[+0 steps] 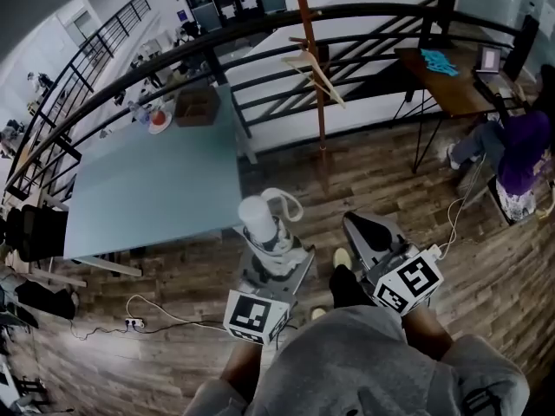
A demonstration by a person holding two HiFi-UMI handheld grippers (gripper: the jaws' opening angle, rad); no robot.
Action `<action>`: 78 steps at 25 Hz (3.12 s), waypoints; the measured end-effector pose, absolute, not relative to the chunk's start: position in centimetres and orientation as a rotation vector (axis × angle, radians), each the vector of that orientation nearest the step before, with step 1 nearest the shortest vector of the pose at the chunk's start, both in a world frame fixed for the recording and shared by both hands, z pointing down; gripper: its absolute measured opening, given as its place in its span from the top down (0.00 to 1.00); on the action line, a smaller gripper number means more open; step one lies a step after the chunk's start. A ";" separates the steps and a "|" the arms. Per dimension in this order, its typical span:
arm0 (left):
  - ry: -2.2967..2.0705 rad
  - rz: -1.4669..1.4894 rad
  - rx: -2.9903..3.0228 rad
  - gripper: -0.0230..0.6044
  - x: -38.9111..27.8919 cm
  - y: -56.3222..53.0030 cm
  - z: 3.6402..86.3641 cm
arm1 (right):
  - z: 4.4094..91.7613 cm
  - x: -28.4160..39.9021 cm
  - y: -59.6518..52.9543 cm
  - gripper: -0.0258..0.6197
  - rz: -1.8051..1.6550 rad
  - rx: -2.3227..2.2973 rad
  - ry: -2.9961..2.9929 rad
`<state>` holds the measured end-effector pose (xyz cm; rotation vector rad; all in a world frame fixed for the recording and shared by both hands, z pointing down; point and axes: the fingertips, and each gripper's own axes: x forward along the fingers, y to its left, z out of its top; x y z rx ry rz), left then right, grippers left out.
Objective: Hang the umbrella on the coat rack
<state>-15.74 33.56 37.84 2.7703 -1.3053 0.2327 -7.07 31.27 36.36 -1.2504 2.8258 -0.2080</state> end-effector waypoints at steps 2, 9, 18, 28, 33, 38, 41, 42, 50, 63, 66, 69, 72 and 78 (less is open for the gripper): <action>-1.299 0.238 2.775 0.50 -15.8 32.5 37.8 | 36.5 -7.3 30.2 0.92 -0.205 -1.256 2.834; -1.294 0.250 2.775 0.50 -15.2 27.7 38.0 | 37.2 -6.3 25.2 0.92 -0.235 -1.282 2.827; -1.311 0.233 2.756 0.50 -13.9 19.2 37.7 | 36.9 -4.5 16.8 0.92 -0.225 -1.294 2.831; -1.310 0.265 2.758 0.50 -9.9 12.0 37.2 | 36.1 -0.5 9.1 0.92 -0.232 -1.349 2.817; -1.318 0.284 2.739 0.50 -8.8 9.8 37.8 | 36.5 0.6 6.6 0.91 -0.242 -1.338 2.820; -1.367 0.297 2.698 0.50 -8.5 7.7 37.9 | 36.1 1.3 4.3 0.91 -0.229 -1.301 2.827; -1.405 0.287 2.688 0.50 -8.2 6.8 37.4 | 36.1 1.9 3.4 0.91 -0.228 -1.289 2.831; -1.415 0.283 2.688 0.50 -8.1 6.5 37.4 | 36.1 2.0 3.1 0.91 -0.232 -1.285 2.831; -1.484 0.306 2.662 0.50 -7.8 3.7 38.0 | 36.9 3.2 0.4 0.91 -0.239 -1.250 2.834; -1.502 0.295 2.641 0.50 -6.9 3.1 38.2 | 37.3 4.0 -0.4 0.91 -0.246 -1.244 2.855; -1.501 0.305 2.641 0.50 -6.8 3.2 38.2 | 37.3 4.1 -0.4 0.91 -0.250 -1.244 2.852; -1.493 0.307 2.652 0.50 -6.7 3.3 38.1 | 37.3 4.3 -0.3 0.91 -0.250 -1.253 2.842; -1.490 0.301 2.665 0.50 -6.5 3.3 38.0 | 37.3 4.3 -0.2 0.91 -0.241 -1.257 2.837; -1.468 0.295 2.669 0.50 -6.6 2.5 38.1 | 37.3 4.0 -0.7 0.91 -0.227 -1.282 2.841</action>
